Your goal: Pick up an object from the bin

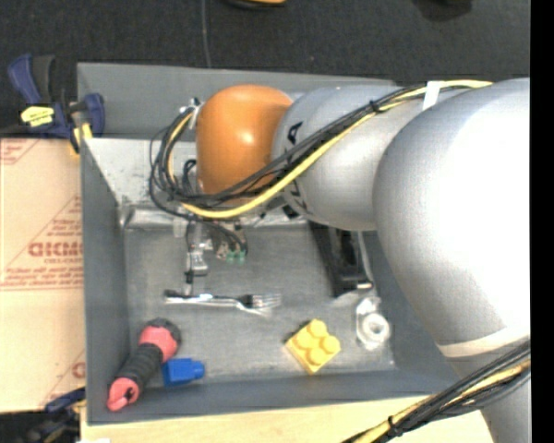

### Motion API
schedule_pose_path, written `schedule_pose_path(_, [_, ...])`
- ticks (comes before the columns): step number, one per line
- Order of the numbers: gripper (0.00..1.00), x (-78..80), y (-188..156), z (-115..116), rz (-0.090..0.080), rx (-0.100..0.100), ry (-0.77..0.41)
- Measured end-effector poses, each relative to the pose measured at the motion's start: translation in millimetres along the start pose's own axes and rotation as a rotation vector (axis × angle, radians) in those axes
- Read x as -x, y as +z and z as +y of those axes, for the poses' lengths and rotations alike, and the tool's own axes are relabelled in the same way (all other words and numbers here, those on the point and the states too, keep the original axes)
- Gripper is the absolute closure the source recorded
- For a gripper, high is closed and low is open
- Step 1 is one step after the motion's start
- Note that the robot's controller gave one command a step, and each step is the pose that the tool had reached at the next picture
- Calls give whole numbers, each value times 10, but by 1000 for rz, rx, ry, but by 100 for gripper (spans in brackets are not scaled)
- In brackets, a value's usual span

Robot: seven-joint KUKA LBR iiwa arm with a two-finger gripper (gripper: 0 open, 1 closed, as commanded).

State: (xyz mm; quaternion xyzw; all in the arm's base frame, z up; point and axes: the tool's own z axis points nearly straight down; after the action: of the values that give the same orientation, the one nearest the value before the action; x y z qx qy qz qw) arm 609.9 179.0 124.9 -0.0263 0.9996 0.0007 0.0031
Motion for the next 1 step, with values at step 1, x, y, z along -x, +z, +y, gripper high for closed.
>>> schedule_pose_path(1, [0, -224, -43, -358, -1, 2, -13])
